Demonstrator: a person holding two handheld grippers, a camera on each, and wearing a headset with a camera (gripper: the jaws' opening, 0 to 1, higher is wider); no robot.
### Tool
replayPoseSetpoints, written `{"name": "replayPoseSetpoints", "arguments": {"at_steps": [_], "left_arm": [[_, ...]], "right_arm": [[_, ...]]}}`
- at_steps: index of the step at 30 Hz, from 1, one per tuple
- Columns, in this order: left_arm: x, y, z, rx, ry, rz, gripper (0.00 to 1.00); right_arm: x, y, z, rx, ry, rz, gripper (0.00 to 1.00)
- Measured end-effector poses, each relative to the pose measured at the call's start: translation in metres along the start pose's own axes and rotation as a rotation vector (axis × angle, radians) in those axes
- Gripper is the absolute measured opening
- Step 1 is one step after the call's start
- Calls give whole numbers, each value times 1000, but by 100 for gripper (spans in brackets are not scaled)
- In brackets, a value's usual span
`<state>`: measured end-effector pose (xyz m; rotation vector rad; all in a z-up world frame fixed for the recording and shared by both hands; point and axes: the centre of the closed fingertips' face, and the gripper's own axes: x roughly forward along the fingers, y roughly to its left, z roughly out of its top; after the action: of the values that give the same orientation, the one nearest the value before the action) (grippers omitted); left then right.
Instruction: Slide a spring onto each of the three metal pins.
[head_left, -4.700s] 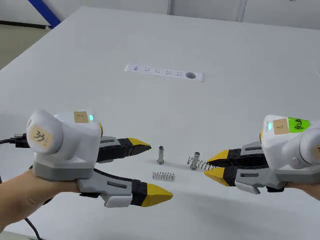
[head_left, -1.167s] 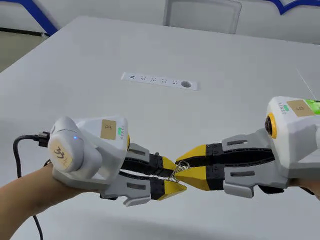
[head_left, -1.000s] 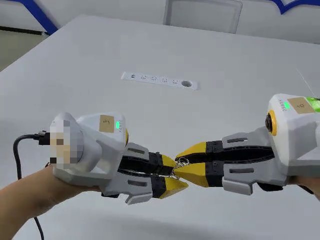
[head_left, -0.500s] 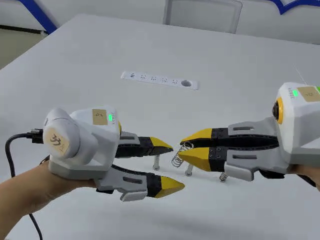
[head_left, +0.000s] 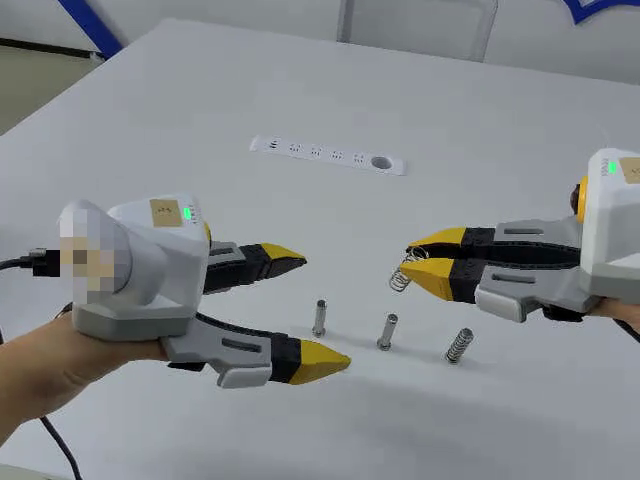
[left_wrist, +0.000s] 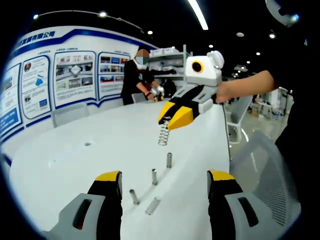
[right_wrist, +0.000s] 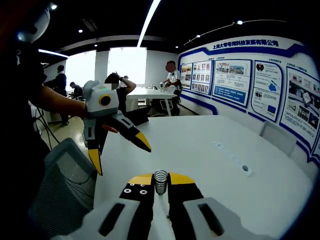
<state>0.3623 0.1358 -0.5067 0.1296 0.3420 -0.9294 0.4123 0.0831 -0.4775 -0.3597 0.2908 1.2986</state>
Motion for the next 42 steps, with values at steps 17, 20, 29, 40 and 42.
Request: {"name": "replayPoseSetpoints", "arguments": {"at_steps": [17,20,29,40,42], "left_arm": [[-18,25,-20,-78,41,83,88],[-21,30,-22,-88,40,100,90],[-29,40,-29,-126,38,135,93],[-28,40,-34,-137,62,133,98],[-28,39,-34,-130,70,127,98]], "right_arm": [[20,-18,-40,73,58,-46,11],[23,-24,-47,78,68,-59,11],[33,-24,-64,111,98,-57,11],[39,-24,-80,106,137,-59,11],[40,-24,-81,110,139,-57,11]]}}
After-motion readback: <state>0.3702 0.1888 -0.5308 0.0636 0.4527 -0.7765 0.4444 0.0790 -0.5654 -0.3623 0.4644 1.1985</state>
